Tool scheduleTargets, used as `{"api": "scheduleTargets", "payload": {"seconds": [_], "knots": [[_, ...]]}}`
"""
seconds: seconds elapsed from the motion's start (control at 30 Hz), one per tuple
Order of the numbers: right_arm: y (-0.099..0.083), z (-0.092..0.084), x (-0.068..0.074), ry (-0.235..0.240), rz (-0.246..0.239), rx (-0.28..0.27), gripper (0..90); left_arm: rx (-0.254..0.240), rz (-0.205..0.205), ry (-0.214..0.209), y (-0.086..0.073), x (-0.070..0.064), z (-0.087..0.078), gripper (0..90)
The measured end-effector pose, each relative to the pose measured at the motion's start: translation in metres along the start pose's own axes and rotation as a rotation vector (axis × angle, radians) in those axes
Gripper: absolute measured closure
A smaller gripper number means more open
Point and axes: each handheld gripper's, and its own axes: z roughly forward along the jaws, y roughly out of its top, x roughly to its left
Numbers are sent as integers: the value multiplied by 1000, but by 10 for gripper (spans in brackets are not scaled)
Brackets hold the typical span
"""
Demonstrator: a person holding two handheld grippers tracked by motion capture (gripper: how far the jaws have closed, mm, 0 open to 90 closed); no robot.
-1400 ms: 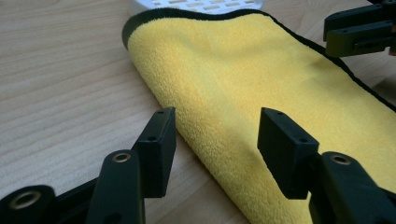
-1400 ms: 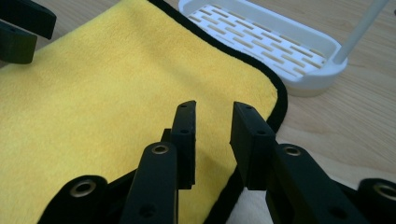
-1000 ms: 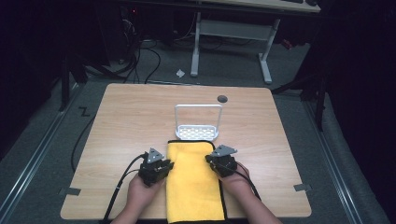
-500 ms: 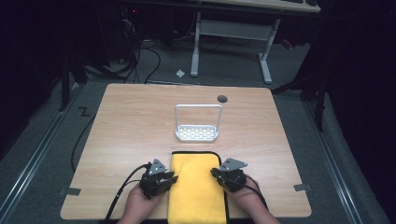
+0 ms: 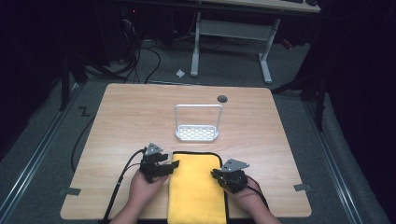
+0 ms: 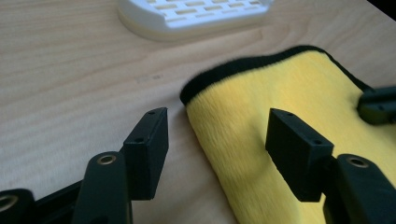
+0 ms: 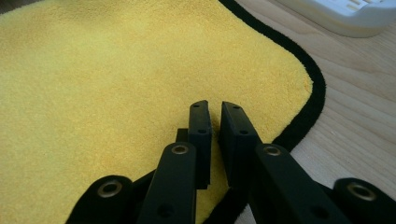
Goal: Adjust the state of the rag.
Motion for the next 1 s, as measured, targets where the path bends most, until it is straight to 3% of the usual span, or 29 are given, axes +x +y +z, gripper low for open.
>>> {"api": "scheduleTargets", "payload": {"seconds": [0.07, 0.1, 0.13, 0.23, 0.27, 0.3, 0.43, 0.53, 0.63, 0.67, 0.7, 0.77, 0.9, 1.0], "knots": [[0, 0, 0, 0, 0, -1, 835, 14, -16, -4, 3, 1, 4, 418], [0, 0, 0, 1, -1, -1, 834, 26, -13, -6, 4, 1, 10, 466], [0, 0, 0, 1, -1, -1, 834, 43, -4, 14, 4, 0, 13, 476], [0, 0, 0, 2, 0, -1, 833, 37, -4, 14, 4, -1, 15, 539], [0, 0, 0, 2, 0, -1, 833, 33, 4, 16, 3, -1, 16, 539], [0, 0, 0, 2, 1, -1, 827, 25, 44, 20, 1, -4, 17, 585], [-1, 0, 0, 3, 5, -4, 812, 7, 60, 12, -4, -6, 17, 673], [1, -2, -1, -1, 14, -13, 752, 0, 21, -11, -5, -2, 16, 731], [3, -4, -2, -16, 22, -45, 699, -2, 21, -7, -6, -3, 16, 735], [4, -4, -3, -34, 30, -63, 678, -2, 29, 0, -6, -4, 16, 735], [10, -1, -7, -58, 62, -85, 584, 1, 39, 2, -6, -4, 16, 734], [16, 5, -11, -99, 66, -97, 516, 0, 36, -2, -6, -4, 16, 730], [24, 19, -20, -124, 116, -72, 410, -1, 38, 0, -6, -5, 16, 720], [23, 27, -22, -130, 136, -35, 390, -1, 38, 1, -6, -5, 16, 716]]}}
